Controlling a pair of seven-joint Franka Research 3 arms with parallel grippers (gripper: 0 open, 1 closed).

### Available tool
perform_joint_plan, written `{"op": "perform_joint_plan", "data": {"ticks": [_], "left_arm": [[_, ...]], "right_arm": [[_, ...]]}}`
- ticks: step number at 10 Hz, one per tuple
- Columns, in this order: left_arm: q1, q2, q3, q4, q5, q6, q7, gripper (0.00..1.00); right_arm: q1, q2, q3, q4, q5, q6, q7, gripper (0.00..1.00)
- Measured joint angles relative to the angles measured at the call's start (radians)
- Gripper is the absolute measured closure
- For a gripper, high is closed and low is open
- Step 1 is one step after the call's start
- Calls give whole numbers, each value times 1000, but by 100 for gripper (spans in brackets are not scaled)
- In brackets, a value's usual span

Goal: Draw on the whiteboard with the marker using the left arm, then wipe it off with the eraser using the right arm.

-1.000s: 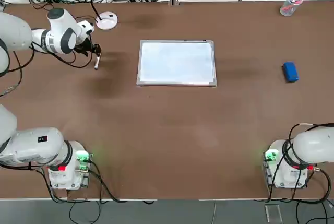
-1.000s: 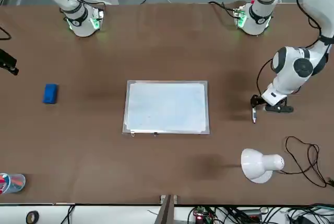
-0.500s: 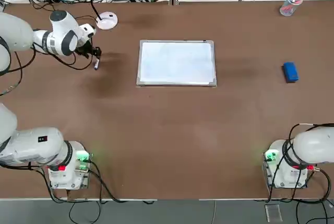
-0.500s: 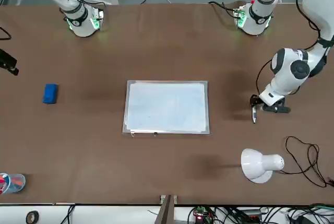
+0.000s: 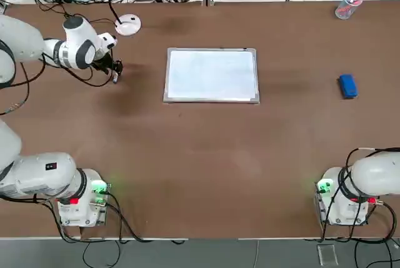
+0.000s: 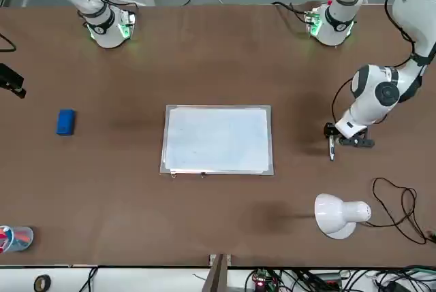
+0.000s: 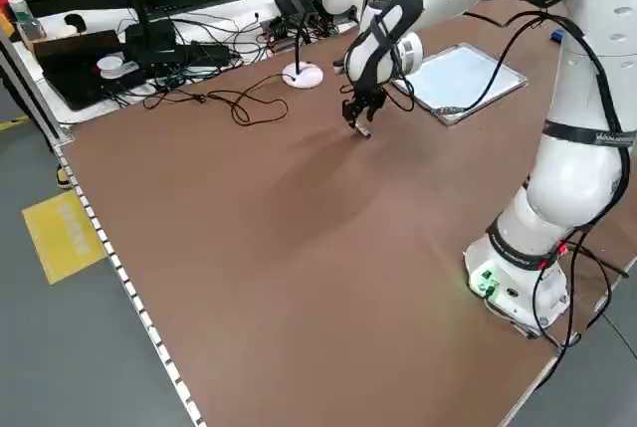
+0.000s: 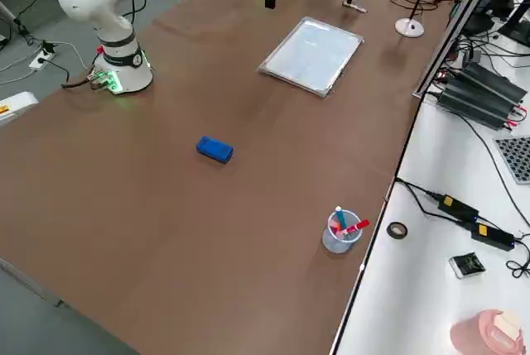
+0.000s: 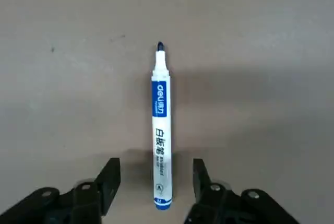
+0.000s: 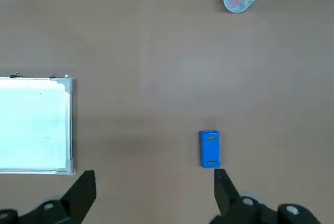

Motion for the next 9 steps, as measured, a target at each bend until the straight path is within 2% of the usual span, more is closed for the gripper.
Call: {"op": "perform_joint_plan", "data": {"ticks": [3,4,9], "left_arm": [[0,11,0,0,1,0,0,41],[0,13,0,0,1,0,0,47],[-1,26,0,0,1,0,0,54]], "right_arm": [[0,0,0,0,0,0,0,0],[0,0,0,0,0,0,0,0],[0,0,0,0,1,0,0,0]]}}
